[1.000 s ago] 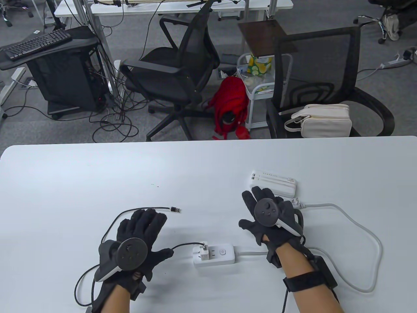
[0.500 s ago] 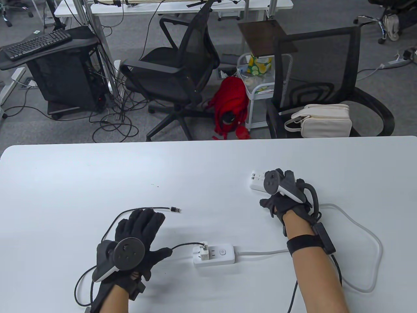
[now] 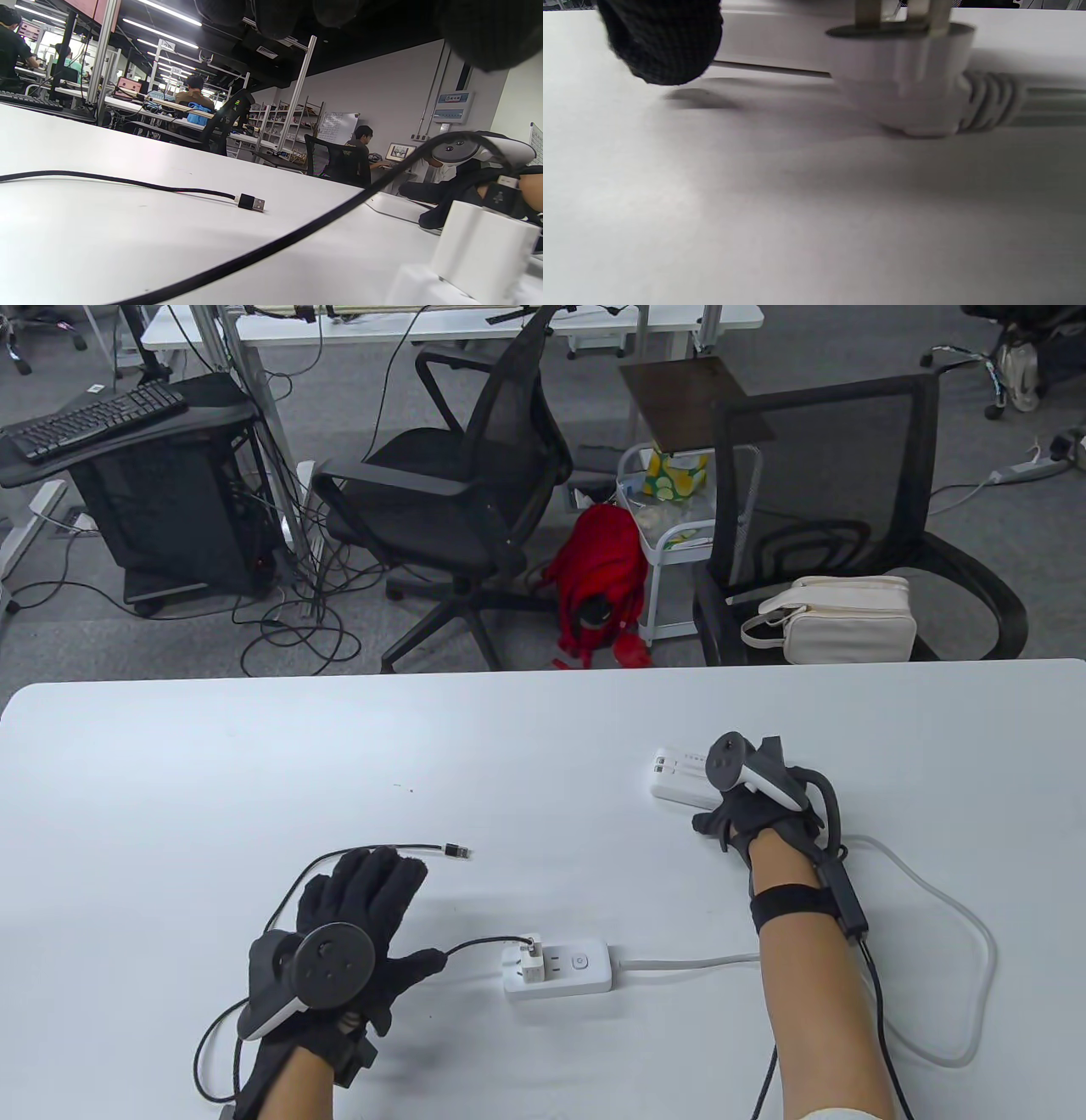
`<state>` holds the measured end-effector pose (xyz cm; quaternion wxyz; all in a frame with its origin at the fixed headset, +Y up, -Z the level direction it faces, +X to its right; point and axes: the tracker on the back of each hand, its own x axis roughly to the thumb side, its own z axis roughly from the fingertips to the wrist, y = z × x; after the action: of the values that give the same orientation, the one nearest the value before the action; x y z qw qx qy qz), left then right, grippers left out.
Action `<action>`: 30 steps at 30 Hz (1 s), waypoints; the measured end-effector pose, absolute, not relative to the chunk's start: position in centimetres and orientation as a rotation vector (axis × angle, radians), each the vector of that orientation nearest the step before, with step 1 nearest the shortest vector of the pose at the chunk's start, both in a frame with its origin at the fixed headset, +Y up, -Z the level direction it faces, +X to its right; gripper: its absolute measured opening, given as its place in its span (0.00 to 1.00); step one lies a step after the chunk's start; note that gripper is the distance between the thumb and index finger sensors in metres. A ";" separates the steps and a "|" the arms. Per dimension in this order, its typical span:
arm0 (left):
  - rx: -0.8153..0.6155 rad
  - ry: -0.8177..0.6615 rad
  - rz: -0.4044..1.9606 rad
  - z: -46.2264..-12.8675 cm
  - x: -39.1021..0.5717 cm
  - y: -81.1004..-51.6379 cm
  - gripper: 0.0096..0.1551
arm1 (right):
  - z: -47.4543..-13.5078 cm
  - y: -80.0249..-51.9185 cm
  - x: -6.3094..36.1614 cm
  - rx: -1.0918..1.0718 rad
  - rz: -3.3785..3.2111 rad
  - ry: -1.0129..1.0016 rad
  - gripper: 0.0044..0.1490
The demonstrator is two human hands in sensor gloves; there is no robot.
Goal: Charge the battery pack
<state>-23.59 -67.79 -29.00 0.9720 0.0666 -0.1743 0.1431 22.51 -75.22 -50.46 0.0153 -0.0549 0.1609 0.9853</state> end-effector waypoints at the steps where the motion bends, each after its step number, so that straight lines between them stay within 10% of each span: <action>1: 0.134 -0.351 0.288 -29.0 -23.6 -67.8 0.57 | -50.7 -75.3 22.6 -0.168 3.063 0.507 0.51; 30: 0.144 -0.330 0.291 -28.9 -24.3 -67.5 0.56 | -52.2 -74.5 21.1 0.031 3.165 0.406 0.54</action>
<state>-24.25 -67.46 -28.93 0.9733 0.0715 -0.1637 0.1441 21.07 -74.48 -52.21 -0.0245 0.0096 0.1271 0.9915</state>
